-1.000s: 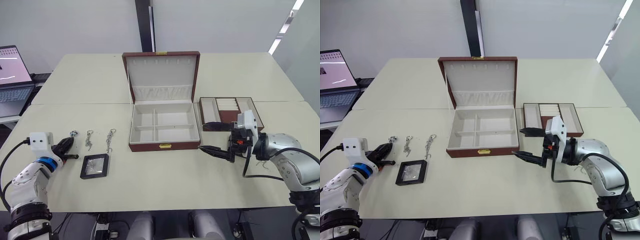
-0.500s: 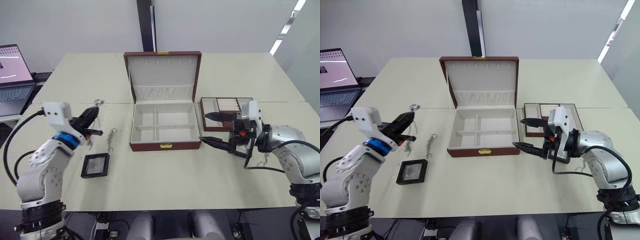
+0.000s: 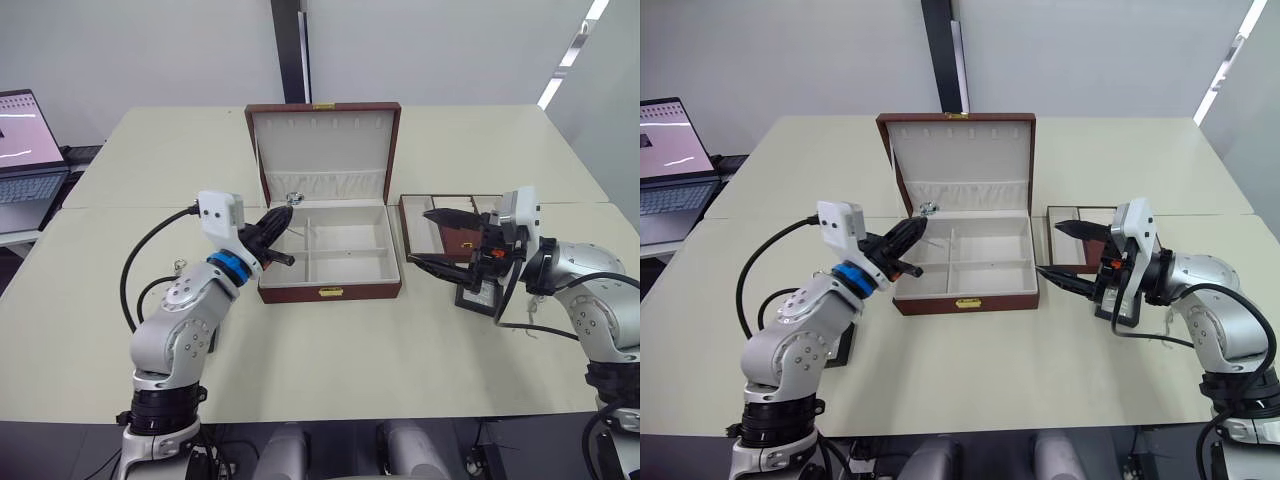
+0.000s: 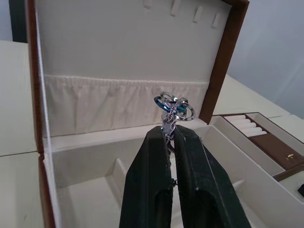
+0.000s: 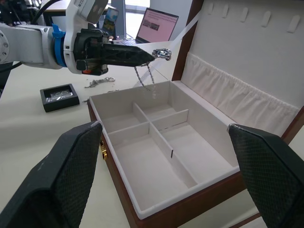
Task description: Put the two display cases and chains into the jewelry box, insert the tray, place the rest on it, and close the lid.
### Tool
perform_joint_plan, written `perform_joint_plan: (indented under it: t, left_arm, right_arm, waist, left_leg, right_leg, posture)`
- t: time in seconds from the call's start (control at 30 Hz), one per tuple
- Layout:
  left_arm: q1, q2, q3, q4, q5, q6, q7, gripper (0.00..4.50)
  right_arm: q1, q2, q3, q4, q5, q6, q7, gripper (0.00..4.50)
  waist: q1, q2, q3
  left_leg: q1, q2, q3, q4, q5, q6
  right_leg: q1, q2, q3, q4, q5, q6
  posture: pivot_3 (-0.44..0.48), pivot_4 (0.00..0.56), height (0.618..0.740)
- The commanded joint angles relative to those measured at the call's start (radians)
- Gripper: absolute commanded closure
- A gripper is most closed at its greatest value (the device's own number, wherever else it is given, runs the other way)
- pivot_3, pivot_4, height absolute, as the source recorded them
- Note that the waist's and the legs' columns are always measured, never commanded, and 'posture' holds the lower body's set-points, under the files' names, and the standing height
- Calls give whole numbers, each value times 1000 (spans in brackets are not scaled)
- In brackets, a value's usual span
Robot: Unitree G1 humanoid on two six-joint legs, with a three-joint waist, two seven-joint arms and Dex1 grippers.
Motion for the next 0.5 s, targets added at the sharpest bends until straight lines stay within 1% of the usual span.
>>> perform_joint_plan:
  t: [0.03, 0.17, 0.33, 0.5]
  left_arm:
    - [-24, -14, -5, 15, 46, -43, 25, 4468]
    - [-39, -41, -22, 74, 108, -65, 63, 4468]
    - [-67, -78, -52, 129, 157, -86, 78, 4468]
    - [-88, -83, -61, 186, 202, -103, 79, 4468]
  right_arm:
    - [-9, -16, -28, -36, 10, 7, -12, 0]
    - [-7, -18, -31, -40, 13, 12, -21, 0]
    - [-4, -16, -29, -49, 15, 21, -35, 0]
    - [0, -15, -30, -59, 17, 29, -47, 0]
  waist:
    - [0, 0, 0]
    - [2, 0, 0]
    - [3, 0, 0]
    - [2, 0, 0]
  left_leg:
    - [0, 0, 0, 0, 0, 0]
    - [0, -1, 0, 0, 0, 0]
    - [-1, -1, -1, 0, 0, 0]
    - [0, -1, -1, 0, 0, 0]
  right_leg:
    - [0, 0, 0, 0, 0, 0]
    - [0, 0, 0, 0, 0, 0]
    - [0, -1, 0, 0, 0, 0]
    - [0, -1, 0, 0, 0, 0]
  posture:
    - [0, 150, 740]
    - [0, 150, 740]
    - [0, 150, 740]
    - [0, 150, 740]
